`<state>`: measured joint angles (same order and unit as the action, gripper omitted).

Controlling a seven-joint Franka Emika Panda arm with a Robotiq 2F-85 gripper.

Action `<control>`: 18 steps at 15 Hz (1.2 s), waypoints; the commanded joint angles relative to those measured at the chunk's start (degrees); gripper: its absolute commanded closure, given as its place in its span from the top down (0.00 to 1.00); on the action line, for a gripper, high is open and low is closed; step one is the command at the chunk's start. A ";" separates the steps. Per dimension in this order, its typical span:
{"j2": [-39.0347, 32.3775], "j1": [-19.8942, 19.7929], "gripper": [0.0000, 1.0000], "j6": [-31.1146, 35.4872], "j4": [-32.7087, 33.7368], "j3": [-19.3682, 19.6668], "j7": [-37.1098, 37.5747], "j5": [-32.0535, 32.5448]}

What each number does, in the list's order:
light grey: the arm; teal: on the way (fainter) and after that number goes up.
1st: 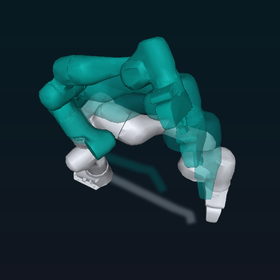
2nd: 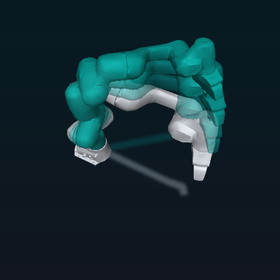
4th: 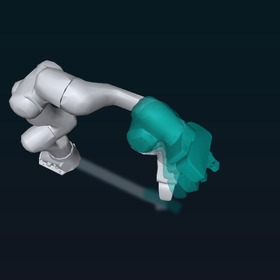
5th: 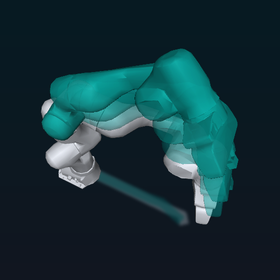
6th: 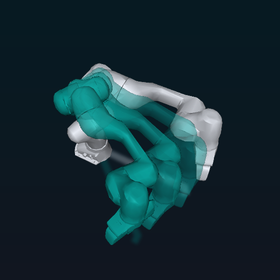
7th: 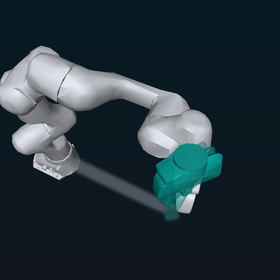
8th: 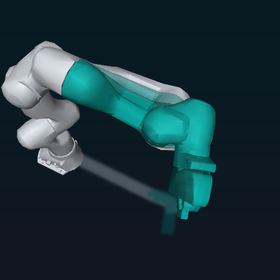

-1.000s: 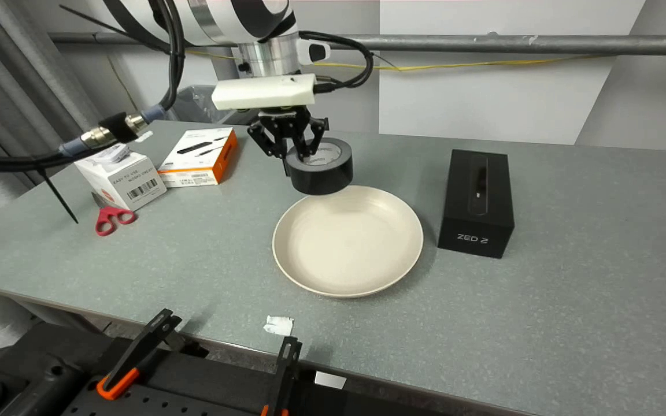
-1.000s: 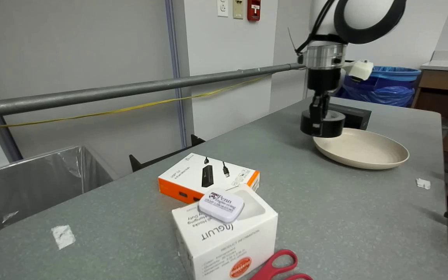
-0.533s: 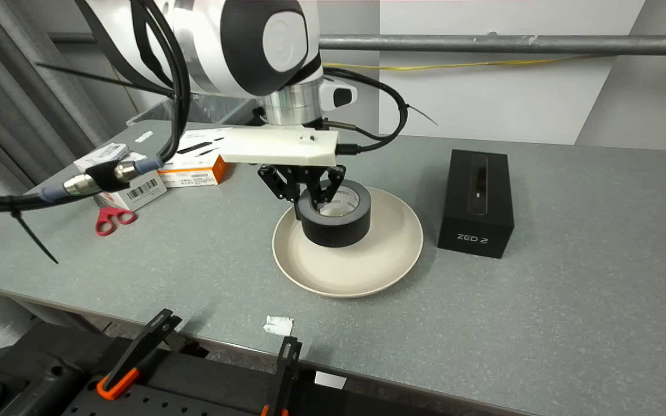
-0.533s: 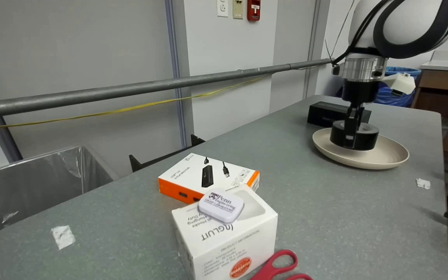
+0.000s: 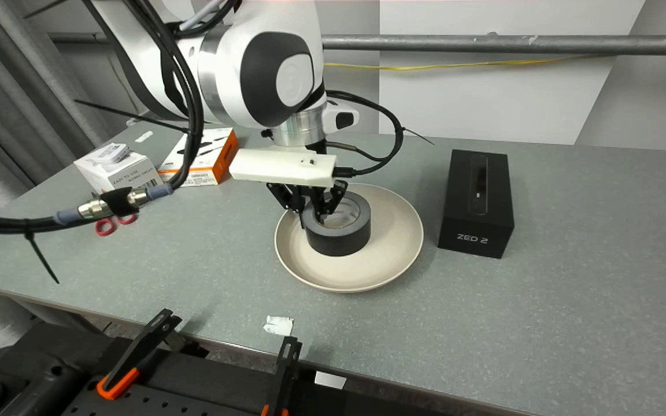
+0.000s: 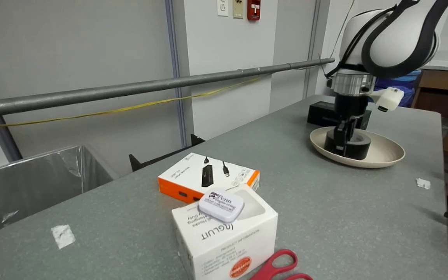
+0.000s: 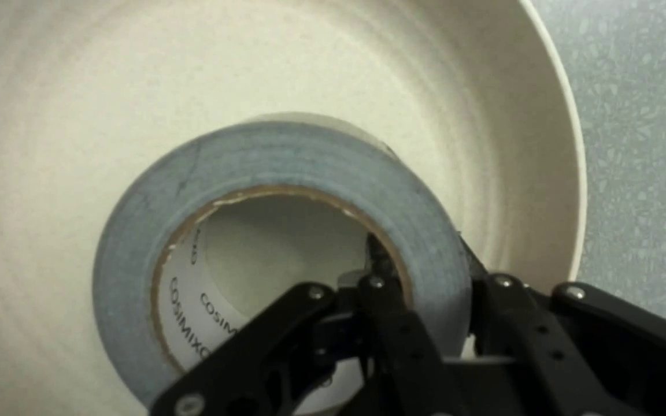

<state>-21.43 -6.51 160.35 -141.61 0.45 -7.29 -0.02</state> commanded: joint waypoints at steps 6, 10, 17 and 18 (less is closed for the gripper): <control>0.07 1.39 0.81 -5.39 2.16 1.20 2.15 0.63; 1.74 0.73 1.00 -5.92 1.57 0.82 1.50 -0.10; 1.86 0.56 1.00 -5.53 2.05 0.38 0.70 -0.25; 2.00 0.57 1.00 -5.58 2.05 0.37 0.70 -0.26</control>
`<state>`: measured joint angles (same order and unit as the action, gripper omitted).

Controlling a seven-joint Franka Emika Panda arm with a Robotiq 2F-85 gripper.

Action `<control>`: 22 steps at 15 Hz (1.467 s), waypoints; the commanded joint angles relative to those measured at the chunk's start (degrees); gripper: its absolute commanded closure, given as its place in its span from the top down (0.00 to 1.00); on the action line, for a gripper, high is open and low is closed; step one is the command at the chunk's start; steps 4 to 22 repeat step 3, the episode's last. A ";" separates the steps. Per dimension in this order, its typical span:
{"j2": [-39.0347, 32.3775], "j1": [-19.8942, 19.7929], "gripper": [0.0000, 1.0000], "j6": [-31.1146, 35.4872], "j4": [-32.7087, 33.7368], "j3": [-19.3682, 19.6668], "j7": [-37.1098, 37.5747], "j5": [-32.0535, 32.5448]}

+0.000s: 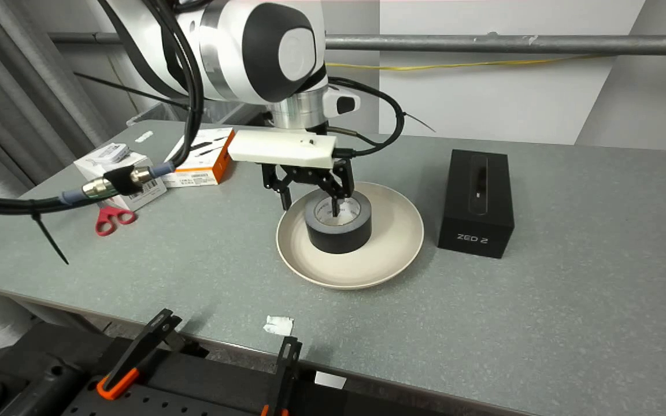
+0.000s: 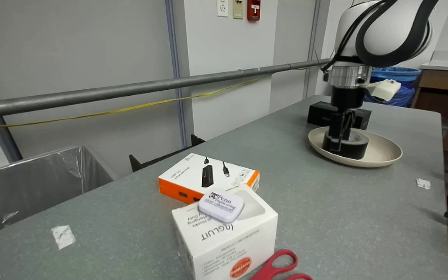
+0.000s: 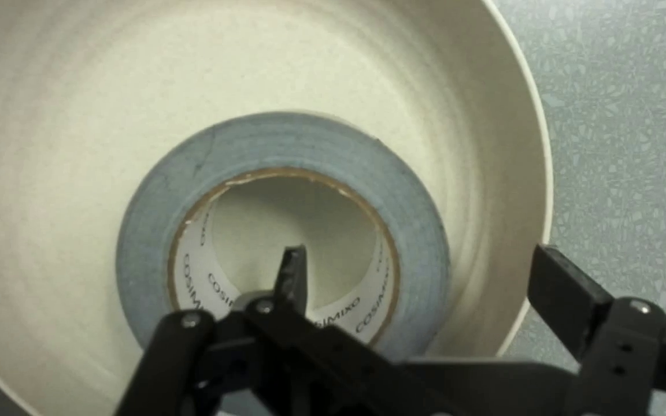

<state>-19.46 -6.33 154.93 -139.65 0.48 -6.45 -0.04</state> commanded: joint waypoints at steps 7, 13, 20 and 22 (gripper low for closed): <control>0.06 0.38 1.00 -0.17 0.05 0.33 -0.14 -0.24; 0.06 0.38 1.00 -0.17 0.05 0.33 -0.14 -0.24; 0.06 0.38 1.00 -0.17 0.05 0.33 -0.14 -0.24; 0.06 0.38 1.00 -0.17 0.05 0.33 -0.14 -0.24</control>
